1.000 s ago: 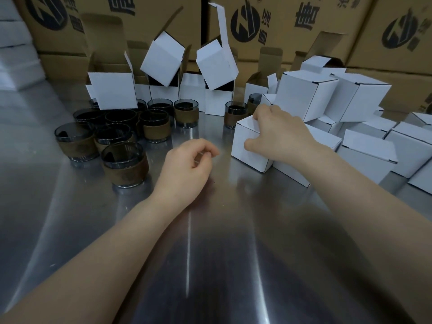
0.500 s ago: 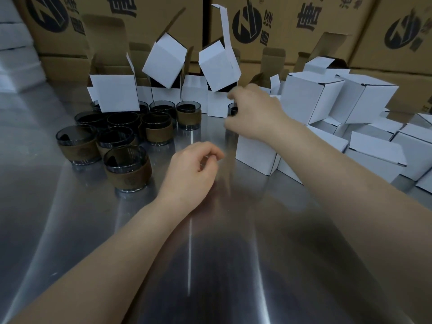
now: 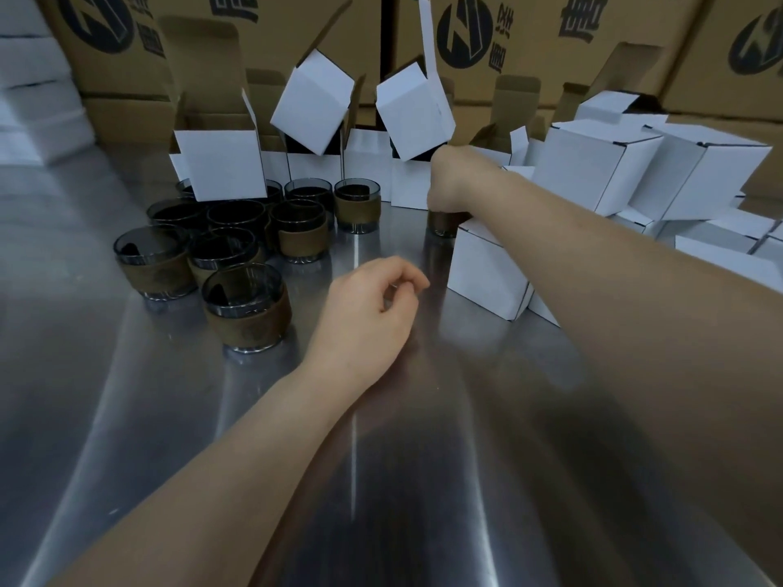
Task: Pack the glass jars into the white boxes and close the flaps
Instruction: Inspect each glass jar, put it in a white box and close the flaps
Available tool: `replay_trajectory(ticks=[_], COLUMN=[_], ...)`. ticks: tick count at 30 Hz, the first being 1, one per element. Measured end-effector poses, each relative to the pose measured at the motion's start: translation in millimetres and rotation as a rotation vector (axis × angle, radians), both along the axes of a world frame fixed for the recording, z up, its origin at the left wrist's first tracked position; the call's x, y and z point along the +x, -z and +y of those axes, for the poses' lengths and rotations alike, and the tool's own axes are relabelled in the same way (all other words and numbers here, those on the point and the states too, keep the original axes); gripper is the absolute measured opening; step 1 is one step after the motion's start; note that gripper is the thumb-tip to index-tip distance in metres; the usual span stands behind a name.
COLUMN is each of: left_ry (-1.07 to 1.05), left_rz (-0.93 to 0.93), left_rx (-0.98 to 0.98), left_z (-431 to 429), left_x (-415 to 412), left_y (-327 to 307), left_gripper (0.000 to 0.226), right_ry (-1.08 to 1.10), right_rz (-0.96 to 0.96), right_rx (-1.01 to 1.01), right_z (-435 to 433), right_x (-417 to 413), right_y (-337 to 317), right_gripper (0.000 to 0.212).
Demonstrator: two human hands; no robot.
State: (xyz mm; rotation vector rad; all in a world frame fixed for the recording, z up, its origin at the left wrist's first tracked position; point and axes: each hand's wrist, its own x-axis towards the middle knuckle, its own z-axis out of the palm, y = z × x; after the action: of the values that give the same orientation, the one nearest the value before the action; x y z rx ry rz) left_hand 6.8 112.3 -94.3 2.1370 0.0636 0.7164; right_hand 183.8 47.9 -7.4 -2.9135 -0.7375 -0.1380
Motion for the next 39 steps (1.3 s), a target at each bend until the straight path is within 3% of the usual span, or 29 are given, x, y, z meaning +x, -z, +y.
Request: replay_trajectory(ticks=[5,9,13,18,23,27,31,36,39], left_ry=[-0.009,-0.043,-0.127,-0.237,-0.207,-0.160,-0.168,-0.140,-0.087], left_rz=[0.020,0.022,0.008,0.013,0.109,0.074,0.062,-0.019,-0.052], left_rx=[-0.010,-0.030,-0.089,-0.138,-0.147,-0.116,-0.159,-0.210,-0.221], left_z=[0,0,2,5,5,4,3,5,5], left_x=[1,0,-1,0,0,-1,-2,-3,-2], left_y=[0,0,-3,-5,-5,-6,-6,-5,-4], left_gripper=[0.023,0.024,0.027,0.056,0.084,0.066,0.064,0.060,0.063], right_ry=[-0.037,-0.123,-0.231,-0.403,-0.547,-0.588,-0.514,-0.421,-0.424], right_rz=[-0.078,-0.123,-0.142,-0.091,-0.093,-0.138,-0.175,0.128,0.326], right_rx=[0.007,-0.001,0.094,0.349,0.467,0.526,0.688,0.978,1.016], right_z=[-2,-3,-8,-27,-53,-67,-72,-70,-71], right_x=[-2,-11,-29,-69,-103,-112,-115,-116,-109], right_y=[2,4,0,4,21,35,51,69,76], right_gripper=[0.012,0.032,0.038,0.034,0.031,0.029,0.032,0.052,0.068])
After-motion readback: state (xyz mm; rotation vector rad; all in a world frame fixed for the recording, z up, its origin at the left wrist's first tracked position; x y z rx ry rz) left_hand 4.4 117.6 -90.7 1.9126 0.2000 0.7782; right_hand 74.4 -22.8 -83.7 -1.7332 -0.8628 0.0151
